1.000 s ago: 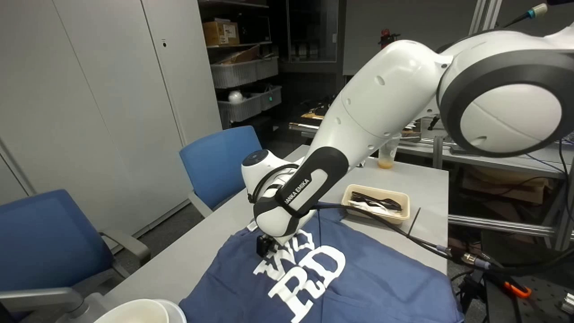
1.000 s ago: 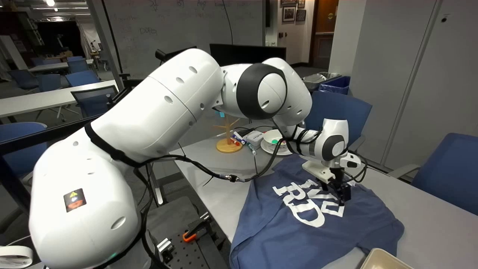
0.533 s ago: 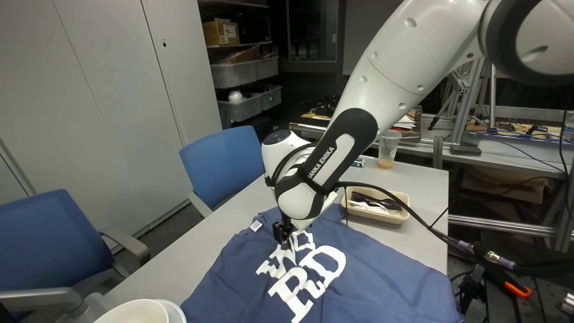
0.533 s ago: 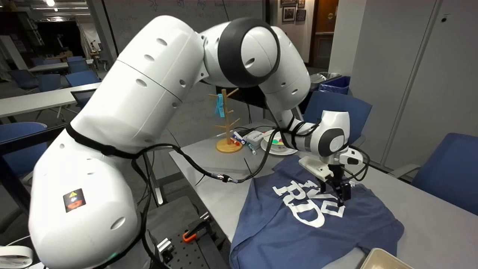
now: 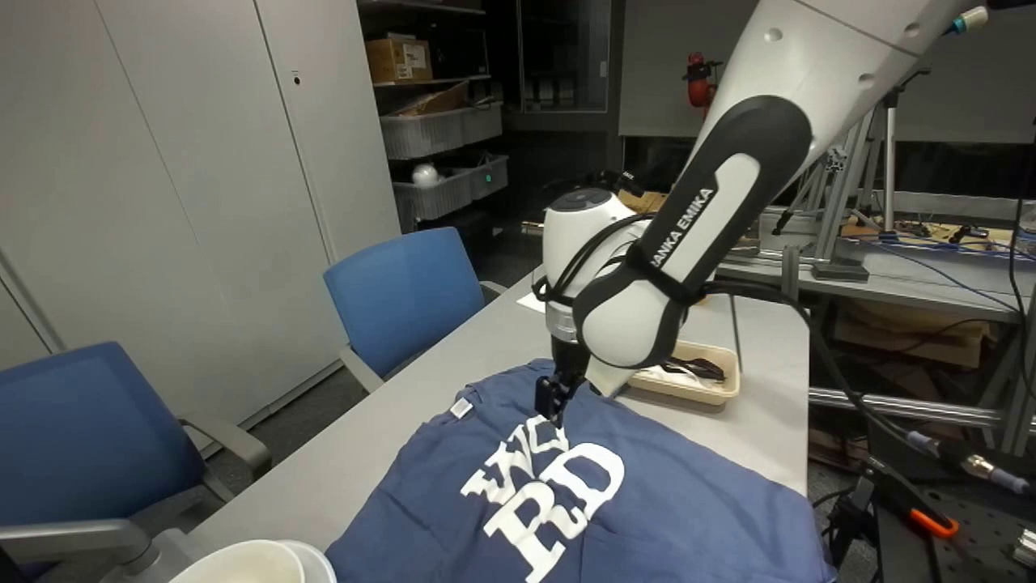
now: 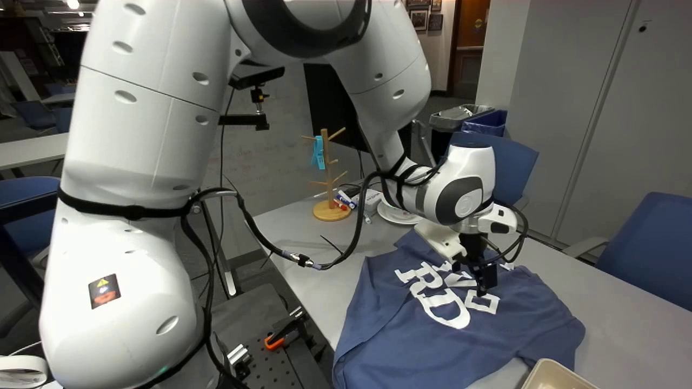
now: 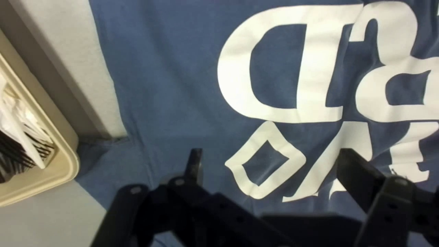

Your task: Unfold the blue t-shirt fully

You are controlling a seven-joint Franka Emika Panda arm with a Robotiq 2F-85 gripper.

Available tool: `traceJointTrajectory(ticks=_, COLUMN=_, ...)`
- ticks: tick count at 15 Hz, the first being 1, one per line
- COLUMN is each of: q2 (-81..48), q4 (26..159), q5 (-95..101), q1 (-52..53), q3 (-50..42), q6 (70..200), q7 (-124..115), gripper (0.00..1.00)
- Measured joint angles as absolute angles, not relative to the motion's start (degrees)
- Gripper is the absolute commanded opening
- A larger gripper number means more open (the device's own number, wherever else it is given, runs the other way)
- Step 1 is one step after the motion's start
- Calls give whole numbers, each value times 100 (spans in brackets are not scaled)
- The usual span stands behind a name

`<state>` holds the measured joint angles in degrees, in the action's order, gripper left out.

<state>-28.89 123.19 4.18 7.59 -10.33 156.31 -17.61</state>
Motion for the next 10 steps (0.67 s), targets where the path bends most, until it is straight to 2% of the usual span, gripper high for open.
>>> traceJointTrajectory(ticks=6, q2=-1426, q4=14222, q5=402, q1=741, q3=-985, q6=16747, q7=-1697, gripper=100)
traceJointTrajectory(ticks=10, q2=-587, q4=15272, q5=74, q1=544, q3=-622, q6=17303, q7=-1404, gripper=100)
